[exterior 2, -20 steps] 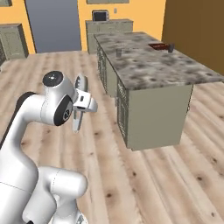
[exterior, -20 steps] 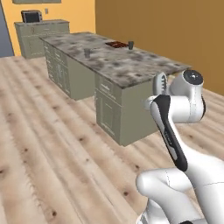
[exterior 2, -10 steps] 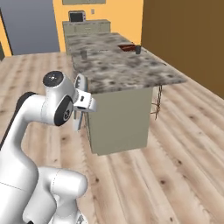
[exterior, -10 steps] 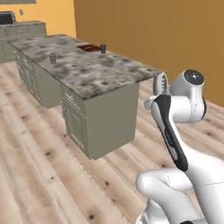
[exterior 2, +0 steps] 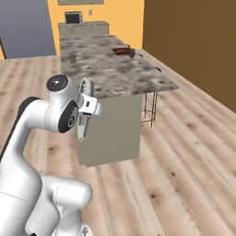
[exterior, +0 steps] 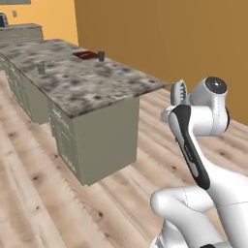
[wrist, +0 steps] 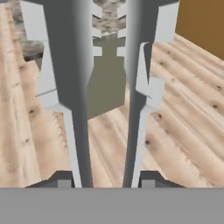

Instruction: Take the tongs from the drawer on the left and place them on the dining counter next to the tray containing the kebab skewer.

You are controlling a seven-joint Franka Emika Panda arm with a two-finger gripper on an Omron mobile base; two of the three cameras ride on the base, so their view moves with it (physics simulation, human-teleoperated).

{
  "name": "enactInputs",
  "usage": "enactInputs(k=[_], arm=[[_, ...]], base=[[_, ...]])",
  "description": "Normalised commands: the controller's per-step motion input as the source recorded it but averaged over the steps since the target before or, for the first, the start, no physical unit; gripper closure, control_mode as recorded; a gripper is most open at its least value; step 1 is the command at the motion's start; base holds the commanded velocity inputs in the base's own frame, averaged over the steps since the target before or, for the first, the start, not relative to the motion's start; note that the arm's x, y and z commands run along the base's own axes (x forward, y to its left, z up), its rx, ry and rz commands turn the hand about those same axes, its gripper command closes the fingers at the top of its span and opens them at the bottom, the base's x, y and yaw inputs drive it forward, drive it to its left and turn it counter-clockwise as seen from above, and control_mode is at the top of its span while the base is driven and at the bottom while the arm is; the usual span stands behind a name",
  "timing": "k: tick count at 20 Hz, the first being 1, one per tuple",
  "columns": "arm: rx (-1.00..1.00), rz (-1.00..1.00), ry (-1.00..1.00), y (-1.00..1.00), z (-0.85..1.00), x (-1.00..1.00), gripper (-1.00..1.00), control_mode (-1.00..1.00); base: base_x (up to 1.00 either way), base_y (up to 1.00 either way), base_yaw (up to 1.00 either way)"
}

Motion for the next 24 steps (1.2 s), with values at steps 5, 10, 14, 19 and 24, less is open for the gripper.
enactInputs(k=[5, 10, 14, 19, 24], arm=[[0.00, 0.00, 0.00, 0.00, 0.00, 0.00, 1.00, 1.00], [0.00, 0.00, 0.00, 0.00, 0.00, 0.00, 1.00, 1.00], [0.00, 0.00, 0.00, 0.00, 0.00, 0.00, 1.00, 1.00], [0.00, 0.00, 0.00, 0.00, 0.00, 0.00, 1.00, 1.00], [0.00, 0.00, 0.00, 0.00, 0.00, 0.00, 1.00, 1.00]], base=[[0.14, -0.78, 0.00], [0.22, -0.74, 0.00], [0.37, -0.70, 0.00], [0.47, -0.68, 0.00], [0.44, -0.70, 0.00]])
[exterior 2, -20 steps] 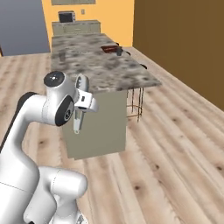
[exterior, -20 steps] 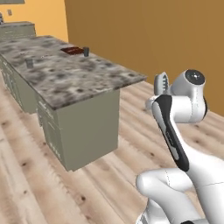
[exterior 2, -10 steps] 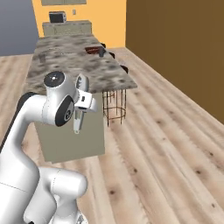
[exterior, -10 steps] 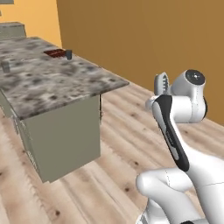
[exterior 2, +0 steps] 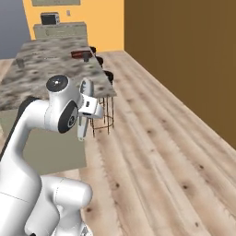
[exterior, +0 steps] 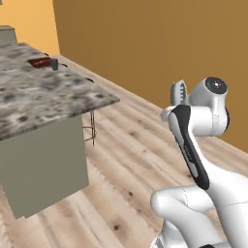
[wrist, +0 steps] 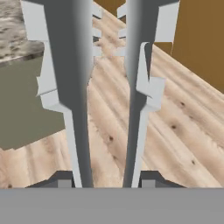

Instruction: Take the tongs from the drawer on the left and place them on the dining counter next to the tray containing the kebab skewer.

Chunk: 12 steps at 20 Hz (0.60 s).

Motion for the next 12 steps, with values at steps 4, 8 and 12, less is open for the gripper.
enactInputs(k=[4, 8, 12], arm=[[0.00, 0.00, 0.00, 0.00, 0.00, 0.00, 1.00, 1.00], [0.00, 0.00, 0.00, 0.00, 0.00, 0.00, 1.00, 1.00], [0.00, 0.00, 0.00, 0.00, 0.00, 0.00, 1.00, 1.00]], base=[[0.51, -0.66, 0.01], [0.53, -0.64, 0.02], [0.53, -0.60, 0.02]])
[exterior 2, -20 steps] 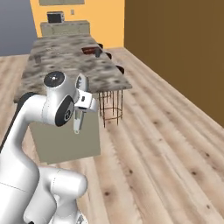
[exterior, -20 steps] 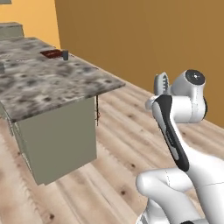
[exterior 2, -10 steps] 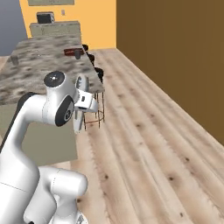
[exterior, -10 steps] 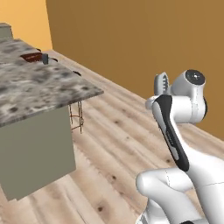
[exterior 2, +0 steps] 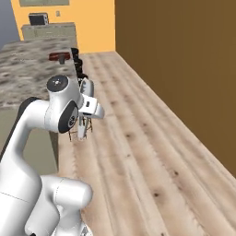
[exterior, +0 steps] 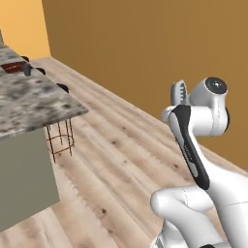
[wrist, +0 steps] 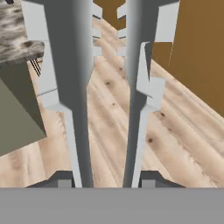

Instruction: Take the tongs from the drawer on the left and place them on the dining counter next to the tray containing the kebab skewer.

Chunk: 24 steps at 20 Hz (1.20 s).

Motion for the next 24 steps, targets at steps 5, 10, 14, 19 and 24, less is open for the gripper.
enactInputs(k=[5, 10, 14, 19, 24], arm=[[0.00, 0.00, 0.00, 0.00, 0.00, 0.00, 1.00, 1.00], [0.00, 0.00, 0.00, 0.00, 0.00, 0.00, 1.00, 1.00], [0.00, 0.00, 0.00, 0.00, 0.00, 0.00, 1.00, 1.00], [0.00, 0.00, 0.00, 0.00, 0.00, 0.00, 1.00, 1.00], [0.00, 0.00, 0.00, 0.00, 0.00, 0.00, 1.00, 1.00]], base=[[0.65, -0.53, 0.05], [0.78, -0.45, 0.10], [0.67, -0.49, 0.17], [0.93, -0.22, 0.22], [0.91, -0.24, 0.21]])
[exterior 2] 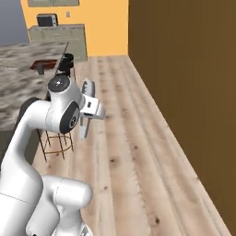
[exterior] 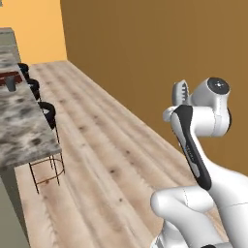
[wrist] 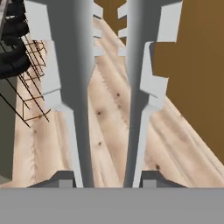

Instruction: Take the tongs from the drawer on the left and place them on the dining counter next to the tray containing the kebab skewer.

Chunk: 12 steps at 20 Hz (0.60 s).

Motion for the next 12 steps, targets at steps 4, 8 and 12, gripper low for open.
enactInputs(k=[4, 8, 12], arm=[[0.00, 0.00, 0.00, 0.00, 0.00, 0.00, 1.00, 1.00], [0.00, 0.00, 0.00, 0.00, 0.00, 0.00, 1.00, 1.00], [0.00, 0.00, 0.00, 0.00, 0.00, 0.00, 1.00, 1.00]], base=[[0.93, -0.21, 0.24], [0.97, -0.30, 0.26], [1.00, -0.40, 0.31]])
